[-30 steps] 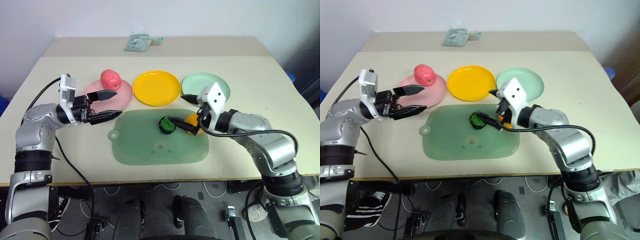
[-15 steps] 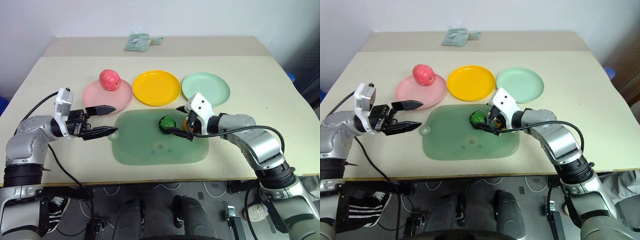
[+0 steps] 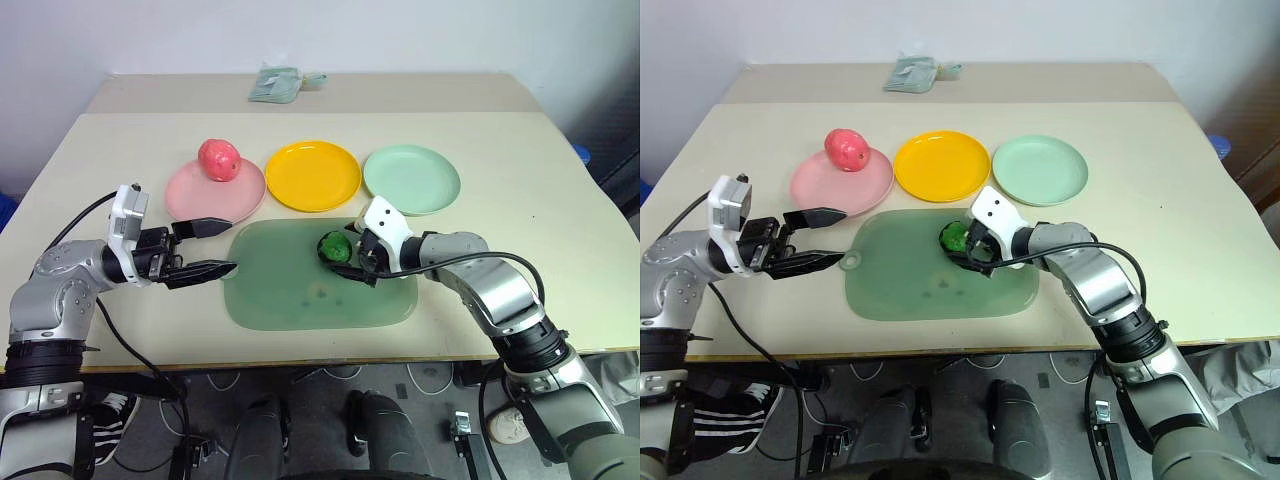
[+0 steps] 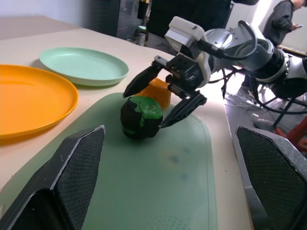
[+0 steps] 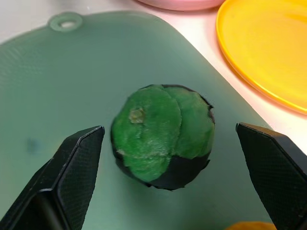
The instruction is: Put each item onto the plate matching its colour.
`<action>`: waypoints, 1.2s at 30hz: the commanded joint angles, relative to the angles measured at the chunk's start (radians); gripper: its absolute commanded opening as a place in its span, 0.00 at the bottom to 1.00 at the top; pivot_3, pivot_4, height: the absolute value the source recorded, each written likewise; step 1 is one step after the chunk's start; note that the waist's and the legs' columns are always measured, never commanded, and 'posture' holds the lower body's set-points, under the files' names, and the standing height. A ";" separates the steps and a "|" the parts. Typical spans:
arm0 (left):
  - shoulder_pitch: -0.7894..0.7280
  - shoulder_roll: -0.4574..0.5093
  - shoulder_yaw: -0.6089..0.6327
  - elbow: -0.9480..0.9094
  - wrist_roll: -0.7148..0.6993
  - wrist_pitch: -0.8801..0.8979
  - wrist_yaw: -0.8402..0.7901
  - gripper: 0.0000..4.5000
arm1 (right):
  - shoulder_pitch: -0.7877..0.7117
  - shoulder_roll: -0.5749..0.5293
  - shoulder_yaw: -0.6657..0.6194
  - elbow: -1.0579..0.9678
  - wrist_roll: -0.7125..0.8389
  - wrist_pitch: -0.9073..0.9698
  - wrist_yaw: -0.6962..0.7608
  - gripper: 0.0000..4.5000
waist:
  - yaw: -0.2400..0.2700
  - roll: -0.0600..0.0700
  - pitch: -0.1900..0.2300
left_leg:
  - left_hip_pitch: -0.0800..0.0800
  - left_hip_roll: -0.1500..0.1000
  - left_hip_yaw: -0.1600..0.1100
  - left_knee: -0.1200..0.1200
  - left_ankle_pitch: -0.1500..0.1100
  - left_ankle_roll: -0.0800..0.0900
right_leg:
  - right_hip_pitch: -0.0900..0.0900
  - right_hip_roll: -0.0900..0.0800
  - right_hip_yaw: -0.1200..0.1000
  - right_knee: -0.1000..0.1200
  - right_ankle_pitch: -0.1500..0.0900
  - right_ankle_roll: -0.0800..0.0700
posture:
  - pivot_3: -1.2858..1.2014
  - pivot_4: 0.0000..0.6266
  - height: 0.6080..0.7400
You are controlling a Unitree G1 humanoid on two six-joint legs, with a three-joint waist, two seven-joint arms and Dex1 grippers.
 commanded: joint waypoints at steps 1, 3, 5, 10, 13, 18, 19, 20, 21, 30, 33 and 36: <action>0.002 0.008 0.022 -0.023 -0.019 -0.005 -0.007 0.99 | -0.022 0.014 0.004 0.007 -0.024 -0.037 0.011 1.00 | 0.000 0.000 0.000 | 0.000 0.000 0.000 0.000 0.000 0.000 | 0.000 0.000 0.000 0.000 0.000 0.000 | 0.52 0.24 1.00; 0.002 0.008 0.024 -0.022 -0.019 -0.006 -0.007 0.99 | -0.021 0.019 0.003 0.009 -0.028 -0.038 0.016 1.00 | -0.001 0.000 0.000 | 0.000 0.000 0.000 0.000 0.000 0.000 | 0.000 0.000 0.000 0.000 0.000 0.000 | 0.52 0.24 1.00; 0.001 0.007 0.024 -0.020 -0.019 -0.007 -0.008 0.99 | -0.018 0.022 0.007 0.010 -0.032 -0.040 0.023 1.00 | -0.001 0.000 0.000 | 0.000 0.000 0.000 0.000 0.000 0.000 | 0.000 0.000 0.000 0.000 0.000 0.000 | 0.52 0.24 1.00; -0.004 0.001 0.023 -0.013 -0.016 -0.013 -0.008 1.00 | -0.011 0.031 0.006 0.009 -0.041 -0.044 0.038 0.81 | 0.000 0.000 0.000 | 0.000 0.000 0.000 0.000 0.000 0.000 | 0.000 0.000 0.000 0.000 0.000 0.000 | 0.52 0.24 1.00; -0.010 -0.003 0.023 -0.008 -0.016 -0.017 -0.007 1.00 | -0.012 0.037 -0.005 0.004 -0.047 -0.037 0.028 0.48 | 0.000 0.000 0.000 | 0.000 0.000 0.000 0.000 0.000 0.000 | 0.000 0.000 0.000 0.000 0.000 0.000 | 0.52 0.24 1.00; -0.017 -0.008 0.026 0.002 -0.018 -0.018 -0.008 1.00 | -0.024 0.050 -0.043 -0.022 -0.016 -0.022 0.031 0.48 | 0.000 0.000 0.000 | 0.000 0.000 0.000 0.000 0.000 0.000 | 0.000 0.000 0.000 0.000 0.000 0.000 | 0.52 0.24 1.00; -0.019 -0.011 0.028 0.005 -0.019 -0.019 -0.006 1.00 | -0.028 0.057 -0.056 -0.030 -0.004 -0.014 0.030 0.48 | 0.000 0.000 0.000 | 0.000 0.000 0.000 0.000 0.000 0.000 | 0.000 0.000 0.000 0.000 0.000 0.000 | 0.52 0.24 1.00; -0.020 -0.014 0.031 0.007 -0.020 -0.021 -0.002 1.00 | -0.034 0.065 -0.069 -0.036 0.008 -0.007 0.027 0.48 | 0.000 0.000 0.000 | 0.000 0.000 0.000 0.000 0.000 0.000 | 0.000 0.000 0.000 0.000 0.000 0.000 | 0.52 0.24 1.00; -0.022 -0.016 0.034 0.009 -0.020 -0.024 0.001 1.00 | -0.039 0.075 -0.085 -0.042 0.023 0.004 0.026 0.48 | 0.000 0.000 0.000 | 0.000 0.000 0.000 0.000 0.000 0.000 | 0.000 0.000 0.000 0.000 0.000 0.000 | 0.52 0.24 1.00; -0.101 -0.113 0.035 0.021 0.007 -0.027 0.185 1.00 | -0.232 0.159 -0.299 0.242 -0.033 -0.104 -0.246 0.48 | 0.003 0.000 0.000 | 0.000 0.000 0.000 0.000 0.000 -0.001 | 0.001 0.000 0.000 0.000 0.002 0.002 | 0.52 0.24 1.00; -0.100 -0.157 0.022 -0.015 0.023 -0.041 0.266 1.00 | -0.269 0.148 -0.334 0.366 -0.072 -0.186 -0.309 0.48 | 0.000 0.000 0.000 | 0.000 -0.001 0.000 -0.001 0.000 0.000 | 0.001 -0.001 0.000 0.000 0.002 0.003 | 0.52 0.24 1.00; -0.101 -0.190 0.018 -0.028 0.026 -0.056 0.302 1.00 | -0.280 0.126 -0.333 0.478 -0.113 -0.246 -0.332 0.48 | -0.003 0.000 0.000 | -0.001 -0.001 0.000 -0.001 0.000 0.000 | 0.000 0.000 0.000 0.000 0.002 0.003 | 0.52 0.24 1.00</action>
